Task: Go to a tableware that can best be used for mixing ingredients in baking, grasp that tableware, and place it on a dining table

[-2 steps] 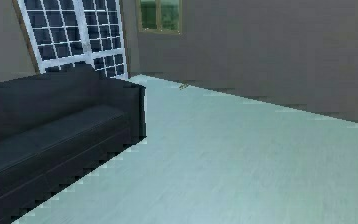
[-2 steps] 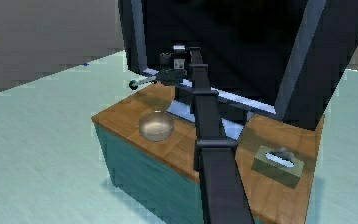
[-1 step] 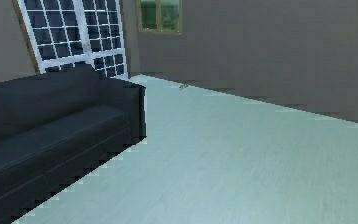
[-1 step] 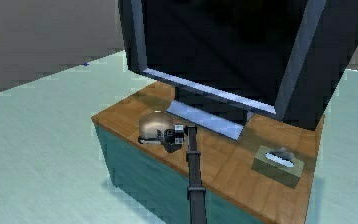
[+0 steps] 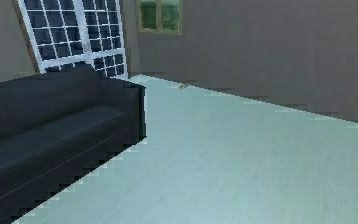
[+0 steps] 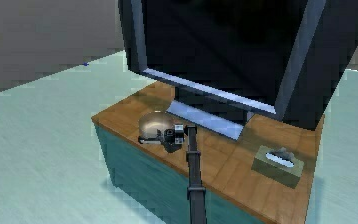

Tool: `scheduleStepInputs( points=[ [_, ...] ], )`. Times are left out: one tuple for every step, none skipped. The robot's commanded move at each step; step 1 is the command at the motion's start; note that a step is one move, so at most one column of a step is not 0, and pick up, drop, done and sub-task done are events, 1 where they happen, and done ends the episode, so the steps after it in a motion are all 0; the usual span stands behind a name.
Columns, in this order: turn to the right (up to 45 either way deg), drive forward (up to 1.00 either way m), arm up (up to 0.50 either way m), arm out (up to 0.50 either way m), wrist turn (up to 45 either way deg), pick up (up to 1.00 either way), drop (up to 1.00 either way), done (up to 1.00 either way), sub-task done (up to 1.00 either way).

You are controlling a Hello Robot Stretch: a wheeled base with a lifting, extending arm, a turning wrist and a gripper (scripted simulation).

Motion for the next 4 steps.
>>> scheduleStepInputs(
  points=[
    [0.0, 0.00, 0.10, 0.00, 0.0, 0.00, 0.00, 0.00, 0.00],
    [0.0, 0.00, 0.26, 0.00, 0.0, 0.00, 0.00, 0.00, 0.00],
    [0.0, 0.00, 0.00, 0.00, -45.0, 0.00, 0.00, 0.00, 0.00],
    [0.0, 0.00, 0.00, 0.00, -45.0, 0.00, 0.00, 0.00, 0.00]
  ],
)
